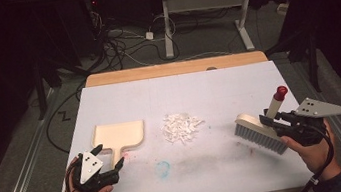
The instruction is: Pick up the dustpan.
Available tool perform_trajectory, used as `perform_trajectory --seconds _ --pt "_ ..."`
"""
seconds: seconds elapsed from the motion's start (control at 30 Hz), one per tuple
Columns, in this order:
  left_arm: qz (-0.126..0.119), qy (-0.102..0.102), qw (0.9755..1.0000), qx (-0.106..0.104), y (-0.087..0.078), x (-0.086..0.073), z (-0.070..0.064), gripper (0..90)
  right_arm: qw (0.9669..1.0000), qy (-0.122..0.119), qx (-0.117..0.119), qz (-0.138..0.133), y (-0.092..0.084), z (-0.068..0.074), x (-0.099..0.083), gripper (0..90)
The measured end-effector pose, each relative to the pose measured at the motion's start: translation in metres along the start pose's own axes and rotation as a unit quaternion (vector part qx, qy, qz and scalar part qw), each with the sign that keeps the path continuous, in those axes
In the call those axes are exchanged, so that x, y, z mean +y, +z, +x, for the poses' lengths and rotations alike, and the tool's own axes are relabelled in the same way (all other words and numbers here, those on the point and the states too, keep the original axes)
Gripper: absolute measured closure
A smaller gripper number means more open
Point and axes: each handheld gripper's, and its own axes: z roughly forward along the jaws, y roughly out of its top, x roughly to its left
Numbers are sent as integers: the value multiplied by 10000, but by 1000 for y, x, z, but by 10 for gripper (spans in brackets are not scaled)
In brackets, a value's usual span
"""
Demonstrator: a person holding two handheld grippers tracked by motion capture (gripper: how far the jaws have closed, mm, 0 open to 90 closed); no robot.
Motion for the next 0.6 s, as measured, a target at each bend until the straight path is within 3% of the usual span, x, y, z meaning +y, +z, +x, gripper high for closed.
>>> perform_trajectory --seconds 0.1,0.6 --pt "-42 -71 10000 -13 -1 0 0 207 10000 -20 -12 -3 -1 -1 0 712" --pt "176 33 9998 -78 4 -1 -4 205 9999 25 -165 -32 -3 -5 1 712"
